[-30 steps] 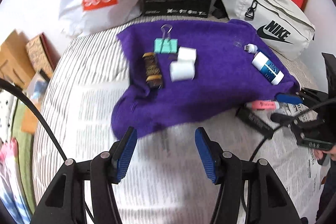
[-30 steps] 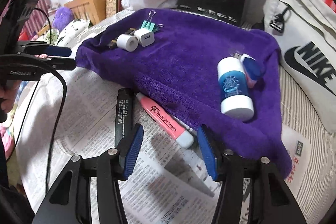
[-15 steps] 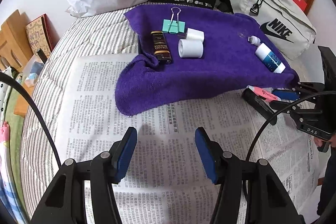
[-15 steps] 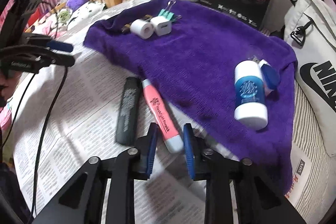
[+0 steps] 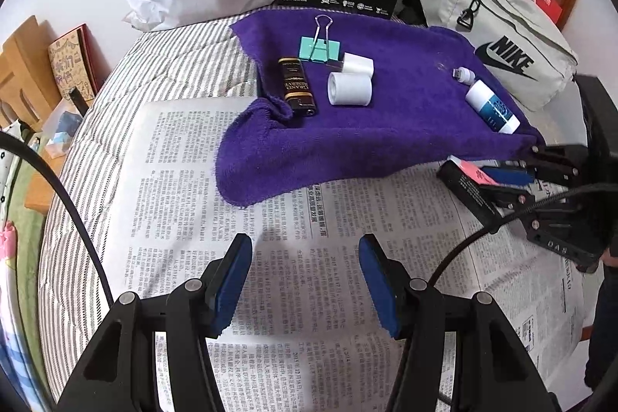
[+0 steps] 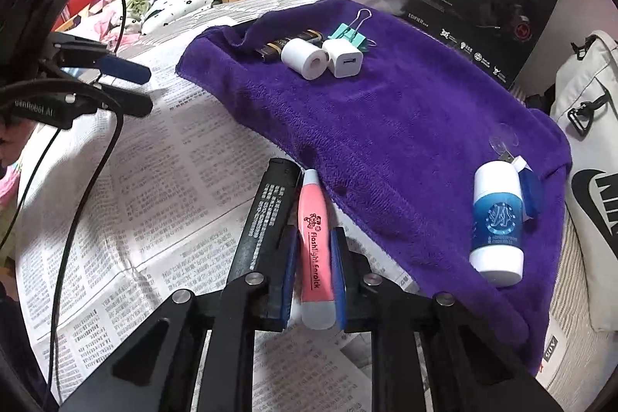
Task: Organize rigid objects
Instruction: 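Lift the pink highlighter with the right gripper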
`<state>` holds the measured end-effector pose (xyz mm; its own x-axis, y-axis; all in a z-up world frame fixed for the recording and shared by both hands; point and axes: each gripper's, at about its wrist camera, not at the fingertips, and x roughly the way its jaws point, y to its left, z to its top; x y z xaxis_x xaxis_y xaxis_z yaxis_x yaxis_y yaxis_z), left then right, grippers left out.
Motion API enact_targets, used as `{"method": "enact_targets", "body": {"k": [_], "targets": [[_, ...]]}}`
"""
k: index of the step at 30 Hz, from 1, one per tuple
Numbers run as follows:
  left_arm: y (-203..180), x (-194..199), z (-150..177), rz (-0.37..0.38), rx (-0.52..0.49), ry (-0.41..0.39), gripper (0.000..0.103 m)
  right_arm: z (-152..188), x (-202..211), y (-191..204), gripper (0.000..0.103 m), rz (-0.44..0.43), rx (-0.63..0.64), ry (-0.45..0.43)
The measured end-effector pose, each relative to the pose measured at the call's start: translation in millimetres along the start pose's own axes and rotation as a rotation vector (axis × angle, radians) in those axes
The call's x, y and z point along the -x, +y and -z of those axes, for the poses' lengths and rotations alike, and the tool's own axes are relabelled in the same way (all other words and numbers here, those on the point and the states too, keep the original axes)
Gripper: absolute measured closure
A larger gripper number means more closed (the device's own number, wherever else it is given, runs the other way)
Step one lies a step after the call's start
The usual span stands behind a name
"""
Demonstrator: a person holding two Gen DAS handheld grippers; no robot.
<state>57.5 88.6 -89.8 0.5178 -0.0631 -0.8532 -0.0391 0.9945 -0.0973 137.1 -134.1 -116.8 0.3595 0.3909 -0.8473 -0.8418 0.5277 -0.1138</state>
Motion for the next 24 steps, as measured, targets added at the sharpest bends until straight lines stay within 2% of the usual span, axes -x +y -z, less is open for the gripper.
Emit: {"method": "enact_targets", "body": {"k": [3,11,18,22,24], "targets": [[-1.1,1.5,0.9,0.004,-0.005,-0.003,0.048,10.9,7.0,-4.6,0.086,0.003,-0.057,0.011],[-13.1,1.9,6.5,0.031,-0.032,0.007,0.048,68.6,41.5,-39.4,0.086,0.133,-0.372,0.053],[-32.4,3.1,10.9,0.060,-0.065,0.015,0.048,80.1,45.6,-27.3,0.086,0.217,-0.394,0.053],[-41.0,4.0,11.1,0.068,-0.069,0.014,0.048,86.0,51.3,-32.5,0.086,0.173,-0.431,0.047],[-44.6,6.3,8.7,0.083,-0.063,0.005,0.048,93.7,58.0,-36.3,0.086,0.178,-0.457,0.045]]}}
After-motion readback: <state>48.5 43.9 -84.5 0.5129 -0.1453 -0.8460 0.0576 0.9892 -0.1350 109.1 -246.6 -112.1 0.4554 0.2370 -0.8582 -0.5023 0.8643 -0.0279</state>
